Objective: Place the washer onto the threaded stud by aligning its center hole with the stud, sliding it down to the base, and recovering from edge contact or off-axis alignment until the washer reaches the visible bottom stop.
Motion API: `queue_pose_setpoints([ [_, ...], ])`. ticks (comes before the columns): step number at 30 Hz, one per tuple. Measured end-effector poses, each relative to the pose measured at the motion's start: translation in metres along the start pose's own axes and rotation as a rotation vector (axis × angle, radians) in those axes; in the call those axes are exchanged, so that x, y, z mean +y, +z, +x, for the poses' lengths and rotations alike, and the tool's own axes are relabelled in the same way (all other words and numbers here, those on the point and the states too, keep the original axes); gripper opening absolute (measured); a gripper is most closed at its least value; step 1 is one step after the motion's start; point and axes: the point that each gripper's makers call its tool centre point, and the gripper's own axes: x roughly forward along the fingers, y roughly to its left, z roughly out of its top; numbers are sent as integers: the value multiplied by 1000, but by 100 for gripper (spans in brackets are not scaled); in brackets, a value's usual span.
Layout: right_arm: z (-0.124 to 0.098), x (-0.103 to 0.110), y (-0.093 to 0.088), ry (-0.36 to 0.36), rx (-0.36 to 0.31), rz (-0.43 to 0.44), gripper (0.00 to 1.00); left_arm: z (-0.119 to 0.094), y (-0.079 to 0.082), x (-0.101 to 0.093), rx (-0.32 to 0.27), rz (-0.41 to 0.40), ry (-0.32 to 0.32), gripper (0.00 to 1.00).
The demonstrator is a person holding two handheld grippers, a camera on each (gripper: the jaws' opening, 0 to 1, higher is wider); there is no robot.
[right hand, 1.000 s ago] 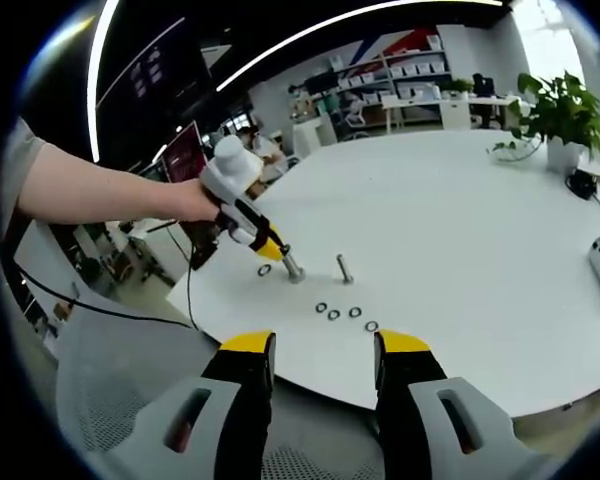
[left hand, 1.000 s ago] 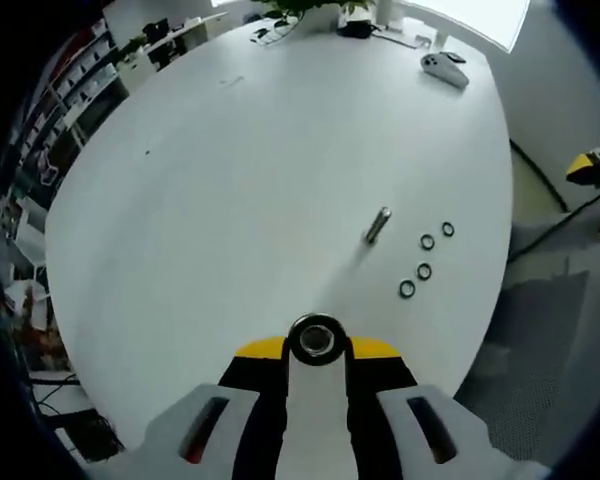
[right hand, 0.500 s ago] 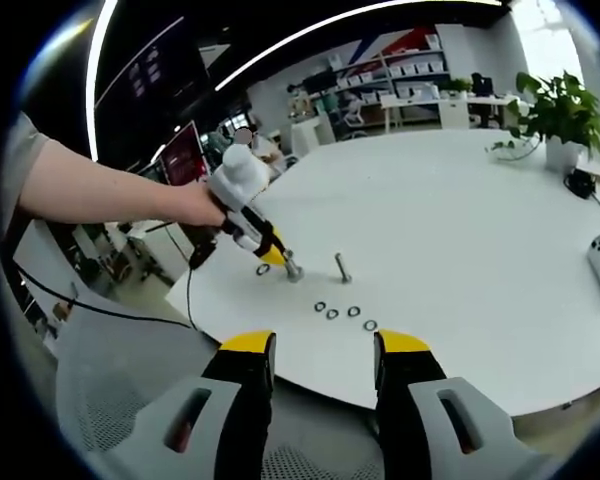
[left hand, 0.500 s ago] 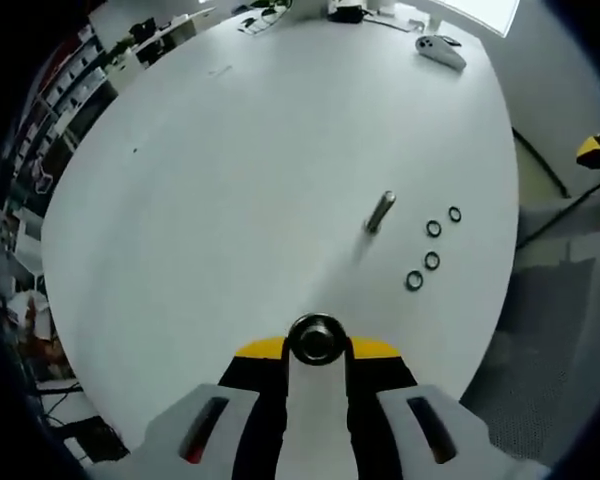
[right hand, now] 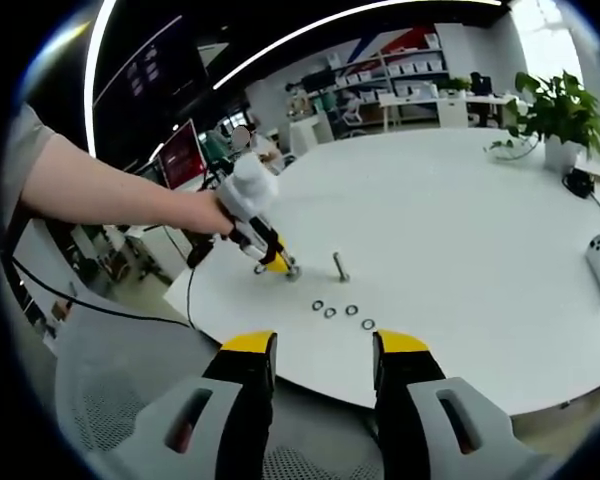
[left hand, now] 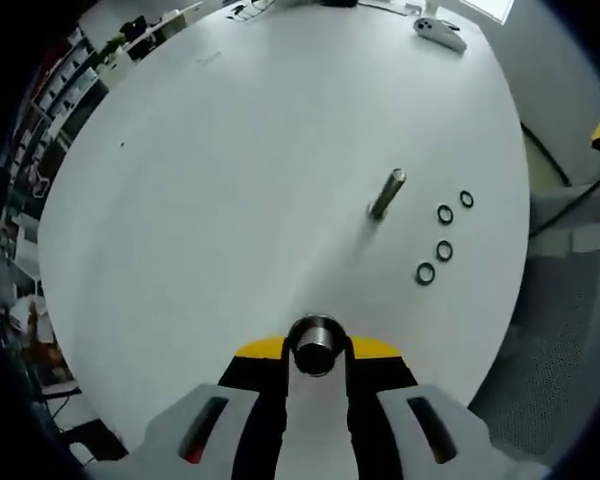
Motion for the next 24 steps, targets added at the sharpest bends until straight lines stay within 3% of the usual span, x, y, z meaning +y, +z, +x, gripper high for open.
queue_pose_setpoints([
  [8,0,0,0,0,0,2,40,9,-3,0,31,5,-9,19],
  [24,0,0,-1,-2,1,6,40,13,-5,-1,30,-43,-19,20],
])
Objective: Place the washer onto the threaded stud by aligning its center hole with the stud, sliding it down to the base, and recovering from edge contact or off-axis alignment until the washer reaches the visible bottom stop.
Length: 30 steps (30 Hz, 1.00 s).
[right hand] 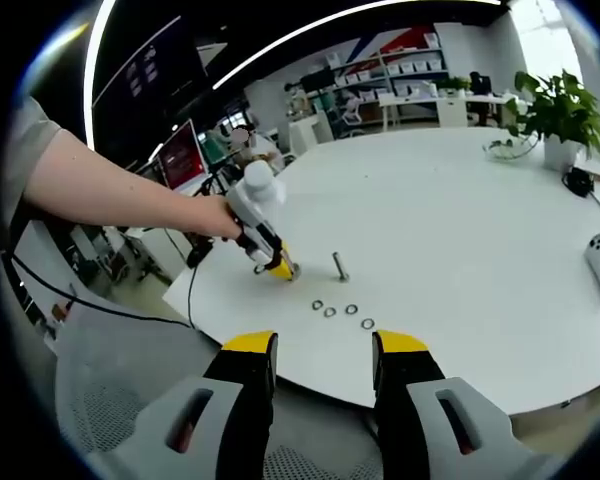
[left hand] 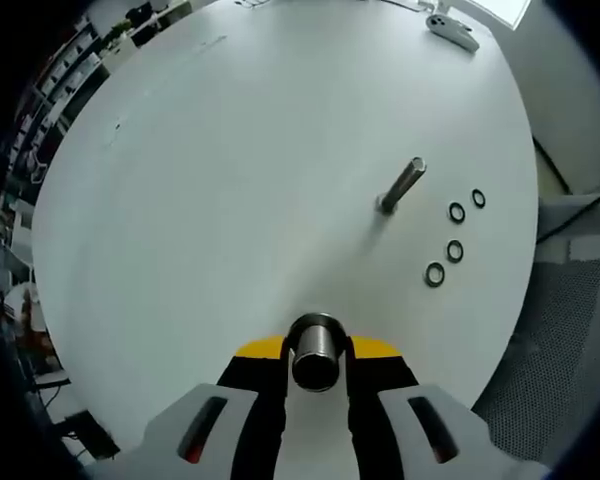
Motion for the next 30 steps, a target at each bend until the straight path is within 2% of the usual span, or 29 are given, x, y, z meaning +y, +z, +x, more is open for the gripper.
queue_pose_setpoints([
  [10,0,0,1,1,-4,3,40,-6,-7,5,-11,-9,19,24],
  [23,0,-1,0,-2,-1,3,40,-19,-46,32,-29,-168,51,26],
  [26,0,-1,0,-1,2,0,40,-28,-48,23,-36,-198,55,26],
  [30,0,0,0,1,5,-2,40,-29,-49,23,-35,-198,59,26],
])
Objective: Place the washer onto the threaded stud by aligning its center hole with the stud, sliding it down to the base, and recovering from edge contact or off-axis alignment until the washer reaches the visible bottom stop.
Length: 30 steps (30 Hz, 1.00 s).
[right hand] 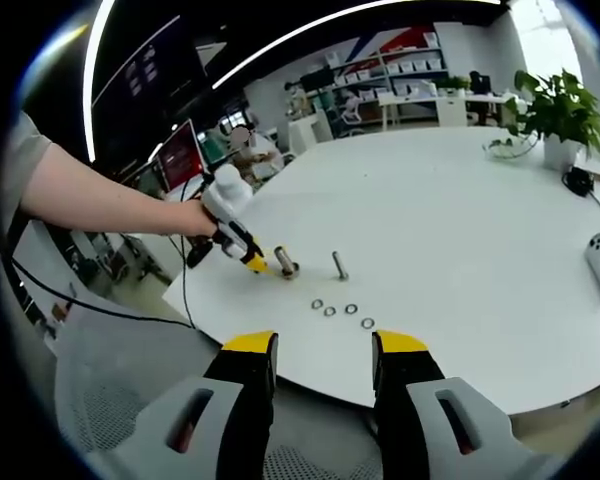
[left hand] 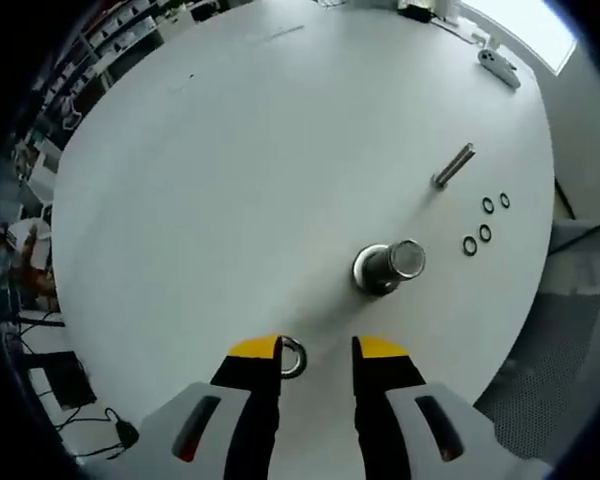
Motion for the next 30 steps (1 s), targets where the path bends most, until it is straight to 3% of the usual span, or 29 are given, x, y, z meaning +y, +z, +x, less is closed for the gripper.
queue_pose_setpoints([
  [11,0,0,-1,1,6,-2,40,8,-18,12,31,-89,15,29],
  [16,0,-1,-1,-2,6,1,40,14,-26,16,64,-80,15,27],
  [30,1,-1,-2,-3,13,0,38,19,-25,24,62,-113,9,29],
])
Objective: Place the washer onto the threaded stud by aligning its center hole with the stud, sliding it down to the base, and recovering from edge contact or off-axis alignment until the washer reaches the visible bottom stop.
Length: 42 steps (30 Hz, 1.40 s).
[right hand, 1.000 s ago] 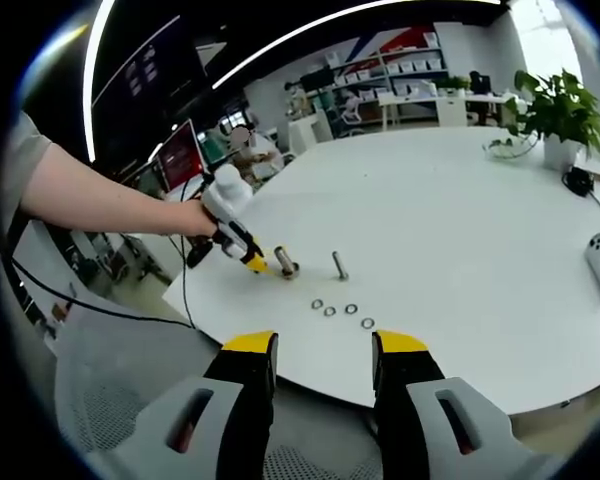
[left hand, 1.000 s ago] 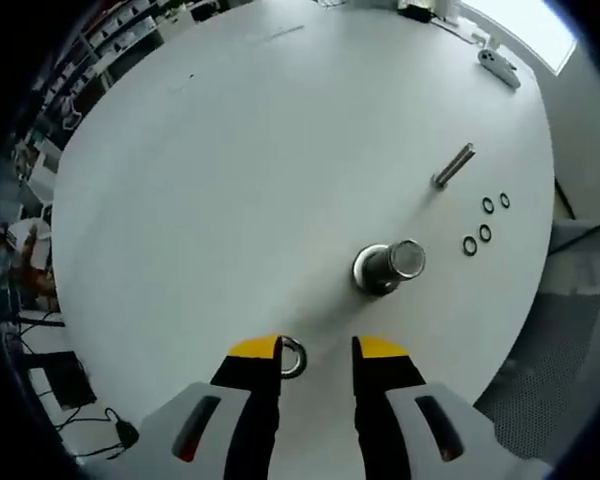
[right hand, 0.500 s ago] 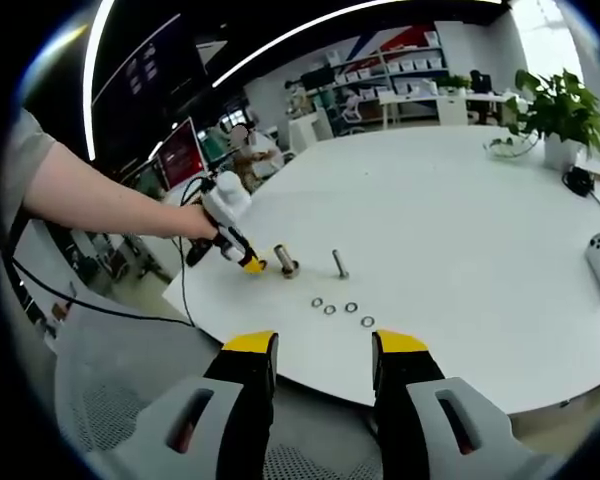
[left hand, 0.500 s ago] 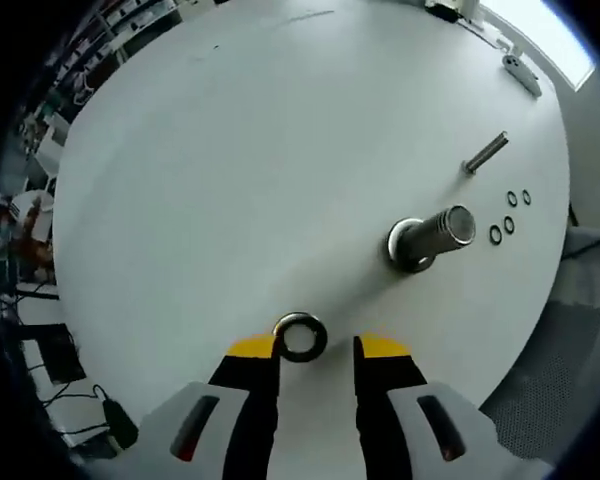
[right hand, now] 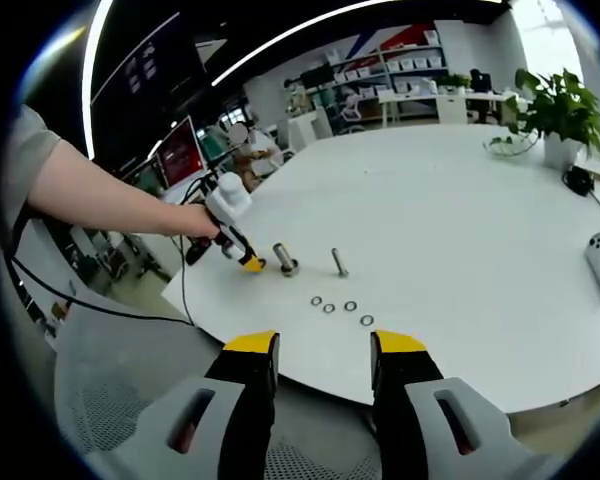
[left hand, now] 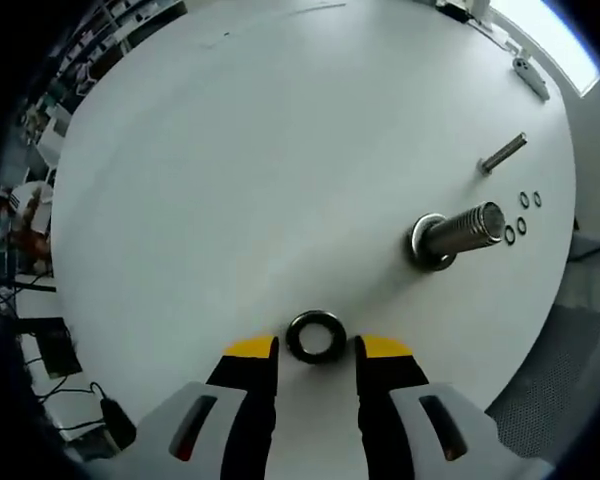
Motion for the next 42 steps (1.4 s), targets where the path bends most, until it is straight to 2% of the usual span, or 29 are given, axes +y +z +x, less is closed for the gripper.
queue_pose_setpoints([
  [6,0,0,0,1,4,-1,38,0,2,0,8,-1,-18,30],
  [8,0,1,-1,2,6,-1,38,0,1,0,21,35,-18,30],
  [16,0,0,-1,0,2,5,38,2,1,2,21,20,-18,31],
  [23,0,0,-1,-2,6,1,38,1,2,2,37,14,-10,28],
  [25,0,0,-2,0,10,0,38,1,2,0,28,43,-11,21],
  [37,0,1,-3,2,14,-6,38,0,1,-1,31,25,-4,20],
  [42,0,1,-2,0,12,-6,37,0,-4,-8,45,62,-15,20],
])
